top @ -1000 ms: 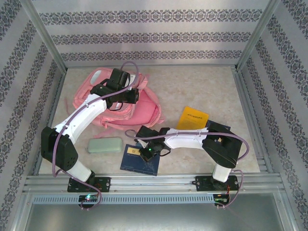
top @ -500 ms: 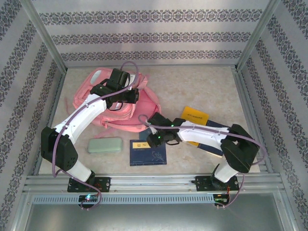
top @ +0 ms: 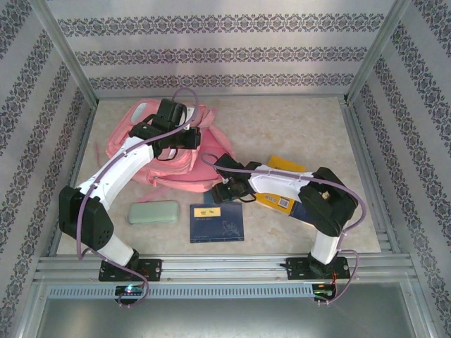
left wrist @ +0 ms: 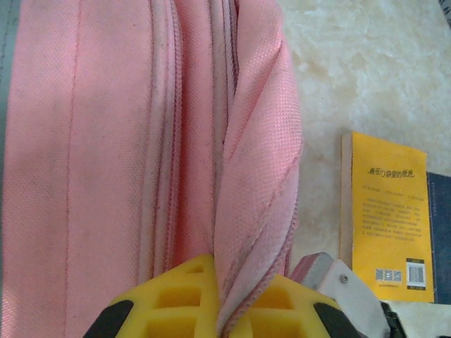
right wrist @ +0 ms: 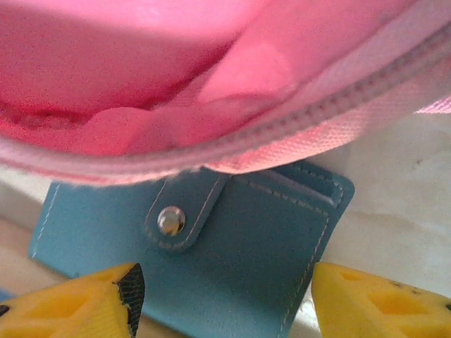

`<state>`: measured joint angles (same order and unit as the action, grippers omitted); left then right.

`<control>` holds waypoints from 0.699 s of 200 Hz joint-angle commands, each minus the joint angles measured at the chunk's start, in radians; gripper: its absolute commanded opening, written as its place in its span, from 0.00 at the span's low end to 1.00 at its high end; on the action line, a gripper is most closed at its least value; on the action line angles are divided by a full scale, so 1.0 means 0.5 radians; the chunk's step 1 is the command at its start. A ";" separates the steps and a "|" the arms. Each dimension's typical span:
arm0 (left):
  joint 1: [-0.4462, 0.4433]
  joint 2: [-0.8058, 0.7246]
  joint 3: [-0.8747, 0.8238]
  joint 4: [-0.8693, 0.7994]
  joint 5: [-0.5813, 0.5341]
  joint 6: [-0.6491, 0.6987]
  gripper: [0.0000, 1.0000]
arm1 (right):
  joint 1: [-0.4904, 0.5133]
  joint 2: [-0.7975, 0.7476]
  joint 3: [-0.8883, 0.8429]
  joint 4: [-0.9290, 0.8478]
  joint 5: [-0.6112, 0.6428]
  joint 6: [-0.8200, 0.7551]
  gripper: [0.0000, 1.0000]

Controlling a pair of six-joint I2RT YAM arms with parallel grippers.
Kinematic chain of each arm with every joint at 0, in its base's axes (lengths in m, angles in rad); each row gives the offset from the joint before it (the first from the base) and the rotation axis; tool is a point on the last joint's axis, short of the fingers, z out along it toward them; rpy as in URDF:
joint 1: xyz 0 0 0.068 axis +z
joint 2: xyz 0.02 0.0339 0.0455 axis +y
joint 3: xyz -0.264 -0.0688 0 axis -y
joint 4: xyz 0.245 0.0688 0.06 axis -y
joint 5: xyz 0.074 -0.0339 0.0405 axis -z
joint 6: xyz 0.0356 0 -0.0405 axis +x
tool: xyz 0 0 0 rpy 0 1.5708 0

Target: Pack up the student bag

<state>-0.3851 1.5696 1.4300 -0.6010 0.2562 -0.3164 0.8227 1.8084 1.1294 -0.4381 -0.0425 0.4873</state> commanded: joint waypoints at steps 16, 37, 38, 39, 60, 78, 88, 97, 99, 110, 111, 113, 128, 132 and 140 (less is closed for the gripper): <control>0.103 -0.055 -0.019 0.144 0.057 -0.101 0.00 | 0.047 0.144 0.146 -0.042 0.279 0.068 0.67; 0.115 -0.053 -0.020 0.147 0.073 -0.110 0.00 | 0.061 0.228 0.213 -0.129 0.435 0.057 0.69; 0.116 -0.051 -0.019 0.147 0.075 -0.110 0.00 | 0.061 0.232 0.215 -0.136 0.443 0.058 0.69; 0.116 -0.052 -0.019 0.147 0.076 -0.110 0.00 | 0.061 0.236 0.218 -0.144 0.451 0.057 0.69; 0.132 -0.053 -0.022 0.156 0.097 -0.123 0.00 | 0.026 0.297 0.258 -0.236 0.575 0.051 0.66; 0.147 -0.048 -0.027 0.165 0.116 -0.130 0.00 | -0.068 0.264 0.189 -0.197 0.532 0.085 0.58; 0.149 -0.047 -0.025 0.168 0.120 -0.134 0.00 | -0.133 0.216 0.121 -0.129 0.451 0.096 0.55; 0.153 -0.044 -0.027 0.171 0.124 -0.135 0.00 | -0.187 0.169 0.061 -0.055 0.364 0.096 0.51; 0.153 -0.044 -0.027 0.171 0.128 -0.136 0.00 | -0.198 0.159 0.050 -0.042 0.343 0.096 0.50; 0.159 -0.045 -0.028 0.174 0.130 -0.140 0.00 | -0.247 0.113 0.002 0.014 0.238 0.077 0.47; 0.159 -0.044 -0.028 0.174 0.133 -0.142 0.00 | -0.250 0.109 -0.001 0.019 0.229 0.073 0.46; 0.157 -0.044 -0.030 0.175 0.134 -0.143 0.00 | -0.256 0.100 -0.005 0.022 0.213 0.068 0.46; 0.167 -0.040 -0.030 0.177 0.147 -0.147 0.00 | -0.293 0.031 -0.037 0.057 0.127 0.032 0.41; 0.168 -0.038 -0.029 0.179 0.147 -0.149 0.00 | -0.303 0.009 -0.040 0.057 0.114 0.023 0.41; 0.171 -0.034 -0.030 0.180 0.152 -0.152 0.00 | -0.310 -0.036 -0.041 0.057 0.095 0.016 0.40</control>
<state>-0.3248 1.5696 1.4174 -0.5594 0.3187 -0.3649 0.6834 1.8458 1.1397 -0.4072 0.0586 0.5167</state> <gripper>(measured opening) 0.060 0.412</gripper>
